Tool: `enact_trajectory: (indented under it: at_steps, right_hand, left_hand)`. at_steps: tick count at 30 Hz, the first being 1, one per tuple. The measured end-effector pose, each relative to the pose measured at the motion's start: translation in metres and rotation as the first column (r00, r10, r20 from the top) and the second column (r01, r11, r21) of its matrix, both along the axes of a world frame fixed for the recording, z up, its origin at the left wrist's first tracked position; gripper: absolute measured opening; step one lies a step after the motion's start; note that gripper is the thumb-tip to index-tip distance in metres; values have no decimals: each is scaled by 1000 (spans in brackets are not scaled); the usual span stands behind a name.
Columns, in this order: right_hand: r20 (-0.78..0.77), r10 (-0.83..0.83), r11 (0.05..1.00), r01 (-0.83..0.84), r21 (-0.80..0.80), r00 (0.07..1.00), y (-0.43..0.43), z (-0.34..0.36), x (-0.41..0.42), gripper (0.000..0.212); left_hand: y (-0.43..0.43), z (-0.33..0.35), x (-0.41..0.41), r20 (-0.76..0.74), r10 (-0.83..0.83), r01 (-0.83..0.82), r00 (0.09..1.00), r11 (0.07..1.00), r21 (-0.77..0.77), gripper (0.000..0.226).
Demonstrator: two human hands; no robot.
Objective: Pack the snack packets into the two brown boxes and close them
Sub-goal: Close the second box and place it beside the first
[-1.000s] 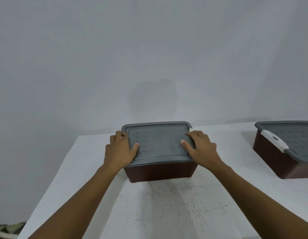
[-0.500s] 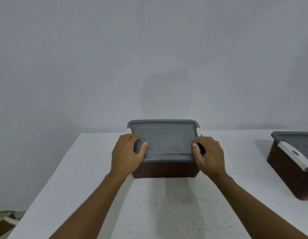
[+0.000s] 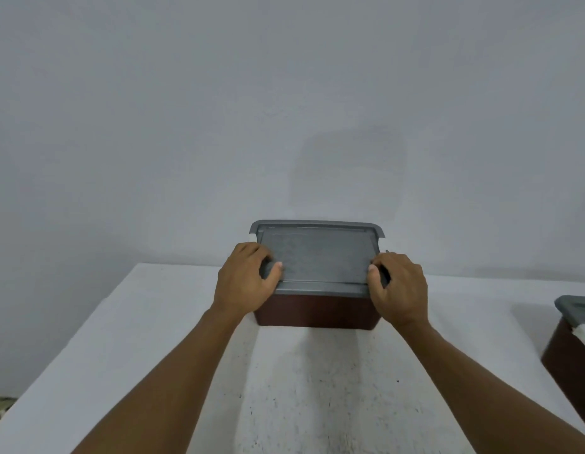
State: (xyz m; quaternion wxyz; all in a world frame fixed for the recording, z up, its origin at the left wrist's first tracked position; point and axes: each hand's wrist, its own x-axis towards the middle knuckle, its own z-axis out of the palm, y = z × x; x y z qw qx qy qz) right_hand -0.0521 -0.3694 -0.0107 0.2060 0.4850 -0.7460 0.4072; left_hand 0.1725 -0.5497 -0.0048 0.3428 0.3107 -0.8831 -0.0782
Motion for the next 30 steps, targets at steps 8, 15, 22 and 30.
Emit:
enact_trajectory:
  at_steps: [8, 15, 22, 30]
  right_hand:
    - [-23, -3, 1000, 3, -8, 1000, -8, -5, -8, 33]
    - [102, -13, 999, 8, 53, 995, 1, 0, 1, 30]
    - [88, 73, 917, -102, 386, 993, 72, 4, 20, 53]
    - [-79, -158, 959, 172, 226, 984, 193, 55, -50, 25]
  left_hand:
    - [-10, -7, -5, -50, -30, 29, 998, 999, -24, 33]
    - [-6, -4, -4, -48, -62, 58, 997, 995, -80, 33]
    - [35, 8, -6, 128, -41, 67, 991, 975, -211, 36]
    - [171, 20, -110, 212, -388, 417, 897, 902, -114, 44]
